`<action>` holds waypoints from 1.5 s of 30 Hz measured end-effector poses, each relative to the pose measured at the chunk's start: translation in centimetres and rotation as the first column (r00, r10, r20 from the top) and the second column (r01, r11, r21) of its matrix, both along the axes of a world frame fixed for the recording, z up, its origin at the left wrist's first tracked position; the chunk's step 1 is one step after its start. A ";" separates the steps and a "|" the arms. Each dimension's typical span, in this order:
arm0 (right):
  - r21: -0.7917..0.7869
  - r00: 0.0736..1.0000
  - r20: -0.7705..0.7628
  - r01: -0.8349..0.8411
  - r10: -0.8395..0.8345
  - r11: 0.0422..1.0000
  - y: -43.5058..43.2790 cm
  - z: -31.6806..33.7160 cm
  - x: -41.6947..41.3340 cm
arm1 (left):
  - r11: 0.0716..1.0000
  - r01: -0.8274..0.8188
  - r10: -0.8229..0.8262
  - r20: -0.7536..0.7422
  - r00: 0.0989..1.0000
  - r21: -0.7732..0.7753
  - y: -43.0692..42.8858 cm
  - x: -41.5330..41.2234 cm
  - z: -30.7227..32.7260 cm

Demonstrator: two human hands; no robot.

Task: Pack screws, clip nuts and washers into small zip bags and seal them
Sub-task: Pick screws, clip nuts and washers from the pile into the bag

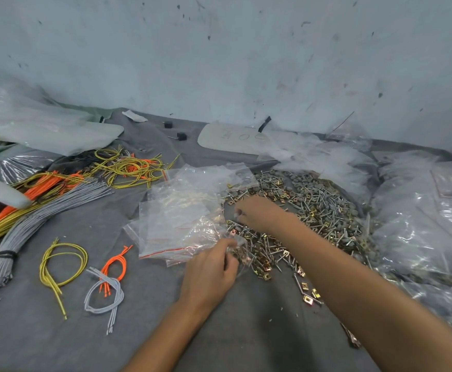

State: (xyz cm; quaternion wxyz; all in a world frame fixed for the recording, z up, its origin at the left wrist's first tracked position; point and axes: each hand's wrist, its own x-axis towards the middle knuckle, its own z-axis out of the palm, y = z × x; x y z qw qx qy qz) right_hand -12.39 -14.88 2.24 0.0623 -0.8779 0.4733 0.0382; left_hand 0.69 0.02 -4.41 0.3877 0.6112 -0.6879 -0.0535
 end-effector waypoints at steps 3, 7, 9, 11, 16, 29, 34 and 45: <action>-0.037 0.996 0.084 0.048 -0.045 0.998 0.6 0.3 -1.3 | 1.000 0.004 -0.003 0.008 1.000 -0.008 0.0 0.0 0.1; -0.009 0.921 0.370 0.132 -0.120 0.991 3.1 0.6 -3.8 | 1.000 0.002 -0.002 0.002 1.000 0.002 0.0 0.0 0.2; 0.111 0.789 0.580 0.171 -0.204 0.979 5.5 0.0 -4.9 | 1.000 -0.006 0.006 -0.004 1.000 0.016 0.0 0.0 0.1; 0.268 0.597 0.737 0.174 -0.318 0.948 8.2 -1.2 -5.6 | 1.000 -0.014 0.014 -0.003 1.000 0.020 0.0 0.0 0.0; 0.293 0.482 0.808 0.170 -0.339 0.941 13.6 -3.9 -5.9 | 0.999 -0.021 0.022 -0.016 1.000 0.047 0.0 -0.1 0.1; -0.118 0.808 0.574 0.244 -0.135 0.963 14.1 -5.5 -2.2 | 0.995 0.031 -0.017 -0.146 0.989 0.096 0.7 0.1 0.9; -0.169 0.783 0.606 0.299 -0.140 0.939 14.8 -6.1 -2.2 | 0.996 0.029 -0.014 -0.169 0.986 0.081 0.8 -0.1 1.1; -0.056 0.713 0.686 0.251 -0.145 0.966 14.4 -6.6 -2.5 | 0.995 0.036 -0.019 -0.177 0.984 0.092 0.7 0.0 1.1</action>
